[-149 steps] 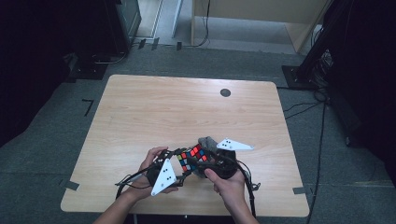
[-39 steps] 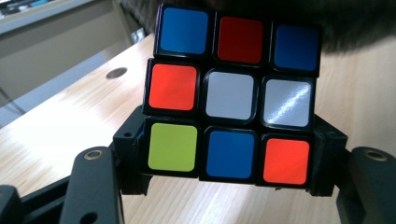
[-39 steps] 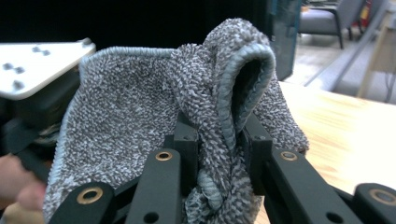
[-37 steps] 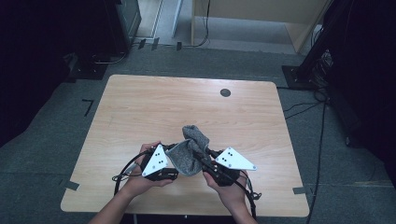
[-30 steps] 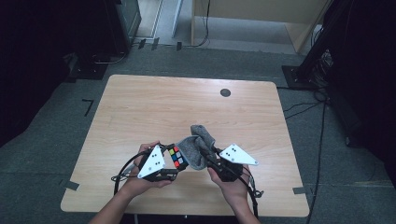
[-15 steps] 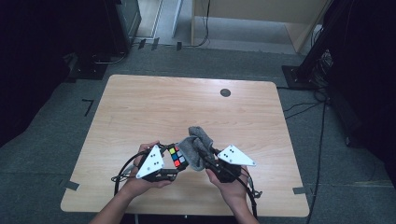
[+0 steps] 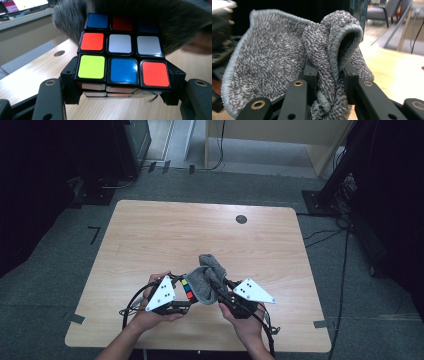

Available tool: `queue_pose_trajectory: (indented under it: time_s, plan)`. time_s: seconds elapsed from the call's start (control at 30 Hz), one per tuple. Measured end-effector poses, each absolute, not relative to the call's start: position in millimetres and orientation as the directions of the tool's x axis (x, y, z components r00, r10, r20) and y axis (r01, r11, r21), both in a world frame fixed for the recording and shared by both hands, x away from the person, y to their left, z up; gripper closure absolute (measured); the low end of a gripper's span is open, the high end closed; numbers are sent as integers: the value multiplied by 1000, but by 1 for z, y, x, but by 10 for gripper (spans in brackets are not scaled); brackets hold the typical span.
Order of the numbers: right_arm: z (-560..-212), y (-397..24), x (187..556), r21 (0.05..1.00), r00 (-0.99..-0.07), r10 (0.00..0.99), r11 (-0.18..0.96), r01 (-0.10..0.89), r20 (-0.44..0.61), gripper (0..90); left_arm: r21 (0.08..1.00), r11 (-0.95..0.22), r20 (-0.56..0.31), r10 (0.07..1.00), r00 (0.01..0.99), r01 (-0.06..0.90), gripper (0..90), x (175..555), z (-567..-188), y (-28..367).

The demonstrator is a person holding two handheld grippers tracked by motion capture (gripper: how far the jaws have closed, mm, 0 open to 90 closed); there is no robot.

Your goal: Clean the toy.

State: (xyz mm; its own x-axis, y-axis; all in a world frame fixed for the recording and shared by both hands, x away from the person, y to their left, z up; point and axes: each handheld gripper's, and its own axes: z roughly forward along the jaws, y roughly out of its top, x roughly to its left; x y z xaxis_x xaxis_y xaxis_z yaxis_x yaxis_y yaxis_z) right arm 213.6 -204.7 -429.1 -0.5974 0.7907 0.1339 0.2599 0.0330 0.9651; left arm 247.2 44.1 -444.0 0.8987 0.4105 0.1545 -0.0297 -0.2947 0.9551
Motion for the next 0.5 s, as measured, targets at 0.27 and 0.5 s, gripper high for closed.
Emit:
queue_pose_trajectory:
  time_s: [0.27,0.5]
  plan:
    - [-434,-211,222,944,-580,801,60,323,147,720,952,-307,150,426,892,-13,336,250,-446,42]
    - [-415,-206,210,971,-618,780,58,233,102,719,938,-346,161,436,885,0,336,251,-450,38]
